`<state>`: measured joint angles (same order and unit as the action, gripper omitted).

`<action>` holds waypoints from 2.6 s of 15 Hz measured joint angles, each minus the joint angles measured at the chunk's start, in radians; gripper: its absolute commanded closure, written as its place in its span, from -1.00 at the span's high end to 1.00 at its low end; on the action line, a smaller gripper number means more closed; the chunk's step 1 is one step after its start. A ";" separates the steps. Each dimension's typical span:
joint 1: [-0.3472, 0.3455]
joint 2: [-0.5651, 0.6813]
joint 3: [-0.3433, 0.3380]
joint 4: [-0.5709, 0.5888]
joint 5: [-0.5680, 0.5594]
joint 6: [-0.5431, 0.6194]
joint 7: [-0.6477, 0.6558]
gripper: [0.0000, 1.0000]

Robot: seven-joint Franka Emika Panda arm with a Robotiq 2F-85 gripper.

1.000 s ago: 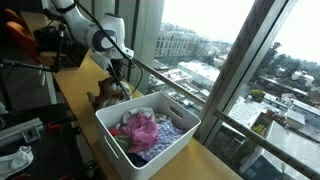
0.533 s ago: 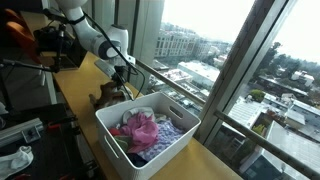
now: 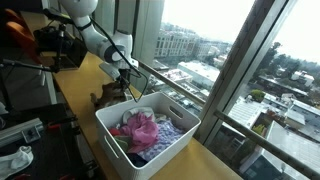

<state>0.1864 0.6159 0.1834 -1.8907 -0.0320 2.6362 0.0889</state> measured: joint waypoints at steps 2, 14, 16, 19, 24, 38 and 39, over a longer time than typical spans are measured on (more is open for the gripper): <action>-0.002 -0.001 -0.011 0.022 0.000 -0.018 -0.003 0.99; -0.020 -0.074 -0.119 0.077 -0.005 -0.048 -0.008 1.00; -0.038 -0.102 -0.146 0.077 -0.006 -0.049 -0.008 1.00; -0.076 -0.146 -0.193 0.076 -0.024 -0.057 -0.009 1.00; -0.141 -0.163 -0.225 0.060 -0.034 -0.070 -0.014 1.00; -0.231 -0.039 -0.294 -0.029 -0.036 -0.066 -0.013 1.00; -0.235 -0.024 -0.294 -0.028 -0.036 -0.065 -0.013 1.00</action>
<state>-0.0486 0.5916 -0.1108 -1.9185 -0.0680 2.5713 0.0757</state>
